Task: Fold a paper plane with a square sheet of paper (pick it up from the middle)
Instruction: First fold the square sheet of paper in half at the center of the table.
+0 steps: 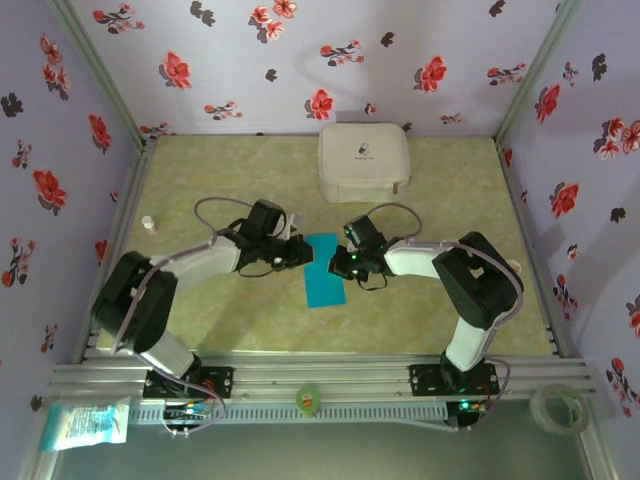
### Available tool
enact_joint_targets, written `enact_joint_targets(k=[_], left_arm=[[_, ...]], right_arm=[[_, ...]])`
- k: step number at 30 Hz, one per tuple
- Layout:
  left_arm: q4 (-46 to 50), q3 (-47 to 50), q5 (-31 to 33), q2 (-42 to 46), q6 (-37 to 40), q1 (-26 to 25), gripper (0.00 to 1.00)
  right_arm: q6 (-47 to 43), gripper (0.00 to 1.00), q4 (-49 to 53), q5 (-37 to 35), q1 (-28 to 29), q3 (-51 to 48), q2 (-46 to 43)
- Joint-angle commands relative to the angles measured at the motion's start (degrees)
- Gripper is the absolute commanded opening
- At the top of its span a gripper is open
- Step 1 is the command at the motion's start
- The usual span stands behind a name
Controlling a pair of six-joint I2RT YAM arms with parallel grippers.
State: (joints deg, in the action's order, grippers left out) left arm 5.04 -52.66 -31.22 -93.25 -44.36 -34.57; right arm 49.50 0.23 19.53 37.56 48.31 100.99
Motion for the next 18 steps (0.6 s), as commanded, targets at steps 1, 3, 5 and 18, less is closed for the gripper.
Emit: enact_joint_targets(k=[1,3,5,18], left_arm=[[-1.75,-2.97,-2.2,-6.14,0.95,1.15,0.08],[-3.44,-3.88,-2.46,-9.25,0.68,1.49,0.08],[-5.3,-4.42,-3.22,-12.12,-0.13,1.81,0.07],[-7.48,1.59,-2.17,-16.51,-0.4,3.45,0.06]], right_arm=[[-1.55,0.0,8.38,-5.03,0.5,-1.82,4.16],[-1.75,0.0,8.21,-4.88,0.49,-1.83,4.43],[-1.86,0.0,8.38,-4.77,0.49,-1.74,4.73],[-1.86,0.0,8.32,-5.16,0.5,-2.61,4.41]])
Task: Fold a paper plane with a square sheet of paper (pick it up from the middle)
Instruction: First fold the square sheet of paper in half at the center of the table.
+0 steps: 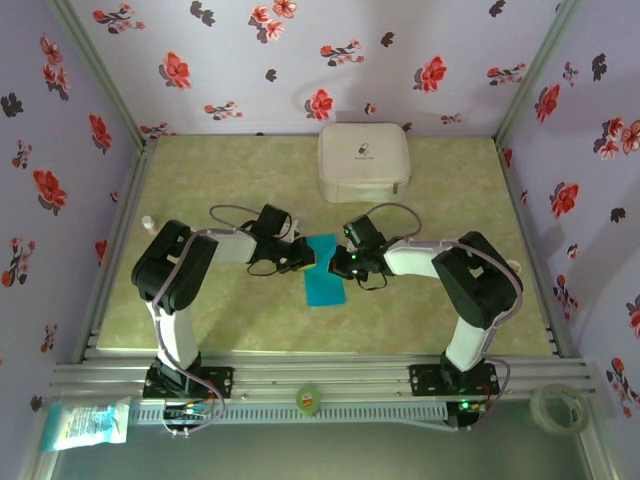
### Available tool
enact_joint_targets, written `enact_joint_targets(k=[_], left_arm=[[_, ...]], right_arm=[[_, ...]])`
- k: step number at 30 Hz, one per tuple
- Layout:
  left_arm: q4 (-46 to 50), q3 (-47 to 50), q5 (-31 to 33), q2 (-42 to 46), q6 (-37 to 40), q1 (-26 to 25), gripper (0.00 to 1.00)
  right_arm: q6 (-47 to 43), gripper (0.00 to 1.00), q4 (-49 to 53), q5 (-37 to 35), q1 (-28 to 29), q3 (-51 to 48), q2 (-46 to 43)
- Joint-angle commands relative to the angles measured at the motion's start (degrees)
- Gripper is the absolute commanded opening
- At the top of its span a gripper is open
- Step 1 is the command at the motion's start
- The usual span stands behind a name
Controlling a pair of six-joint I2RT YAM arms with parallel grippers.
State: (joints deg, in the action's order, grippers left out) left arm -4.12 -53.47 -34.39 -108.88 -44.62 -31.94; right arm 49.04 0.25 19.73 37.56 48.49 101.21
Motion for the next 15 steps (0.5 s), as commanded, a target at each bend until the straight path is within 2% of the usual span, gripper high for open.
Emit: enact_joint_targets(k=[1,7,11,15], left_arm=[[2.46,2.02,1.01,0.24,-0.05,0.99,0.07],[8.34,-4.58,0.91,4.45,2.72,2.15,0.1],[10.17,-9.15,-0.32,0.34,4.64,2.39,0.1],[10.12,-9.75,-0.35,-2.84,4.37,2.79,0.1]], right_arm=[[-1.34,0.0,8.27,-5.4,0.5,-2.77,4.15],[-1.4,0.0,8.49,-5.56,0.5,-2.61,4.26],[-1.58,0.0,9.15,-5.63,0.41,-2.18,4.57],[-1.56,0.0,9.55,-5.68,0.41,-1.86,4.52]])
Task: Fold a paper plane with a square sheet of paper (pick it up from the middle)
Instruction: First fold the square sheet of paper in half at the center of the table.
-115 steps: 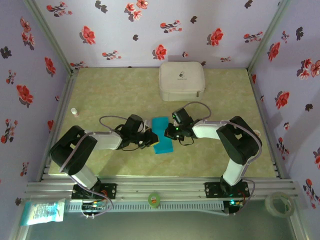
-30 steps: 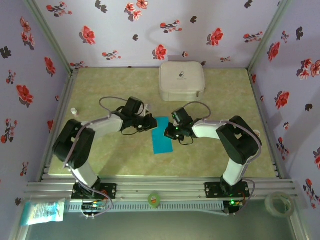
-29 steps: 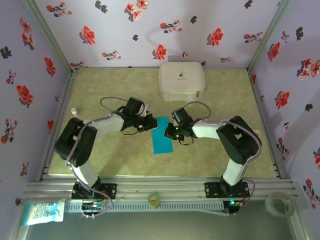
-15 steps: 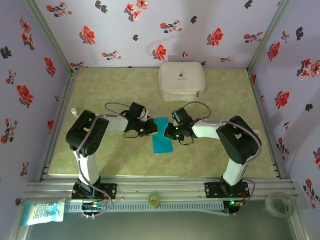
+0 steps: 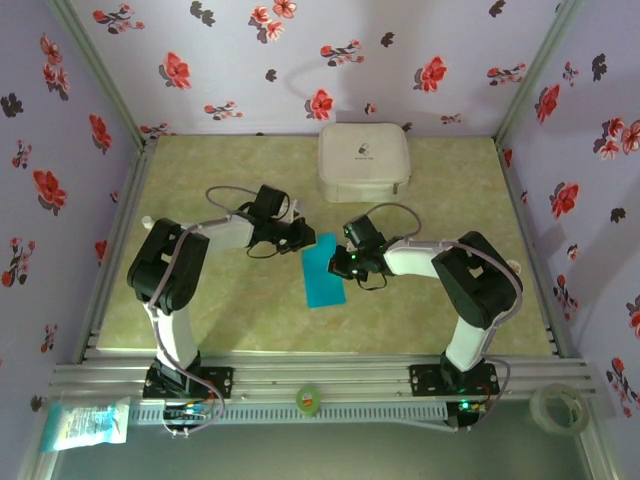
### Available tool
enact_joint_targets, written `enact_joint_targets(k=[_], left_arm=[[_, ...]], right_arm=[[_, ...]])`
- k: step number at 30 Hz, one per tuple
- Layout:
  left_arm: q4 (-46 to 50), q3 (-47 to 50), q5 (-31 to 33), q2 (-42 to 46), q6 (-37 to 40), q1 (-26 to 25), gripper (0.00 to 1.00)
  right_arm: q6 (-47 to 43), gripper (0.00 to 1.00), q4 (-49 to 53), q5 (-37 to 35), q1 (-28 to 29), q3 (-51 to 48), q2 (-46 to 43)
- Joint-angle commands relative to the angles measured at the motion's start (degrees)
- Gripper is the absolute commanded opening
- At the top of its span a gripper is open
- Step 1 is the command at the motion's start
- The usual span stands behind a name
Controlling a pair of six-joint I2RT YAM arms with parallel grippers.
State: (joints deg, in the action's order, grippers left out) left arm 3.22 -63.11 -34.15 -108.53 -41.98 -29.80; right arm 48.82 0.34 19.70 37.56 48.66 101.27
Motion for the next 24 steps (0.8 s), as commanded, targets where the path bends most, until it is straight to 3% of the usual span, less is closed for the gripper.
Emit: enact_joint_targets(k=[1,16,24], left_arm=[[2.76,0.08,-0.34,-3.85,1.61,0.83,0.09],[4.28,-0.56,2.47,-7.93,1.76,4.64,0.09],[-0.11,-0.08,3.55,-8.28,-4.92,6.94,0.09]], right_arm=[[-1.44,0.0,9.57,-5.81,0.41,-2.03,4.34],[-1.53,0.0,9.78,-5.58,0.41,-2.23,4.2],[-1.88,0.0,9.77,-5.62,0.41,-2.52,4.35]])
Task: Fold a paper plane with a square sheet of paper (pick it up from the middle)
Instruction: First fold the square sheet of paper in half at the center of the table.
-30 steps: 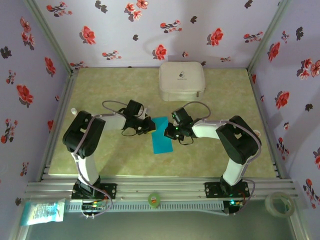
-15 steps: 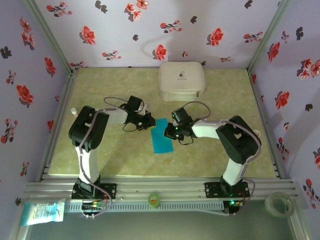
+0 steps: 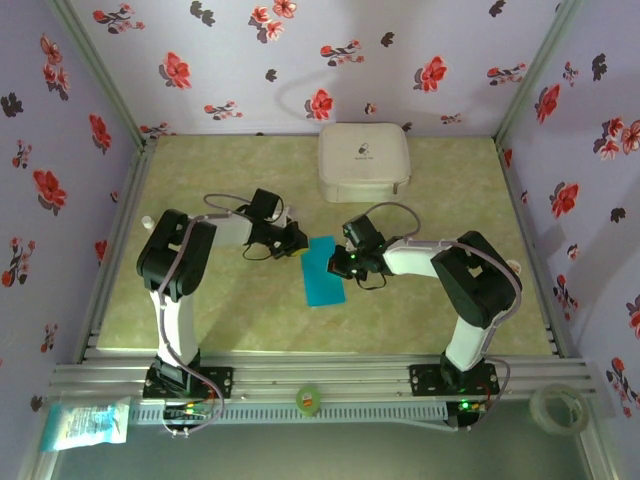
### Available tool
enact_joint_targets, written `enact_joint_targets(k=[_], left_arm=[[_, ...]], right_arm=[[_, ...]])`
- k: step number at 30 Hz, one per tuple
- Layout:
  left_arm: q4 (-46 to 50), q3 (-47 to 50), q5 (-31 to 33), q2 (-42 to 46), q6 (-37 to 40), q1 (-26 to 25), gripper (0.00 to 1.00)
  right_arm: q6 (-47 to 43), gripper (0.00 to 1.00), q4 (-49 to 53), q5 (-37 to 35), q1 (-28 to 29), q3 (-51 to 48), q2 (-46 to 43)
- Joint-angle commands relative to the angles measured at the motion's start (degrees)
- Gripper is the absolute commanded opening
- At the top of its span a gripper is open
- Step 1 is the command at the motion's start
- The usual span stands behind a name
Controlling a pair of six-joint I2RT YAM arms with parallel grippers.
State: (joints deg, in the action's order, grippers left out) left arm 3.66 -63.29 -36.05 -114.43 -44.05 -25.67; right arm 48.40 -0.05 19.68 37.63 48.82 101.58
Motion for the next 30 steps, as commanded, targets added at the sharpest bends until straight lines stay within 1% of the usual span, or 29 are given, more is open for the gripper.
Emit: enact_joint_targets(k=[1,6,14,18,26,30], left_arm=[[-1.33,0.27,5.4,-2.43,-3.57,3.12,0.09],[-3.43,0.38,5.82,-3.05,-5.87,4.16,0.09],[-1.53,-0.66,10.5,-2.94,-8.1,4.4,0.09],[-0.95,-2.04,11.39,-2.92,-8.96,4.33,0.08],[2.33,-5.0,12.17,-2.63,-6.36,4.3,0.08],[2.03,-4.66,10.84,0.79,-5.53,3.61,0.11]], right_arm=[[-1.55,0.0,10.14,-5.61,0.41,-2.74,4.0],[-1.73,0.0,10.16,-5.54,0.34,-2.96,4.0],[-2.39,0.0,10.69,-5.49,0.34,-3.03,3.89],[-2.44,0.0,10.75,-5.52,0.34,-3.03,3.8],[-2.39,0.0,10.65,-5.61,0.34,-3.03,3.8],[-2.25,0.0,10.52,-5.58,0.34,-2.84,3.82]])
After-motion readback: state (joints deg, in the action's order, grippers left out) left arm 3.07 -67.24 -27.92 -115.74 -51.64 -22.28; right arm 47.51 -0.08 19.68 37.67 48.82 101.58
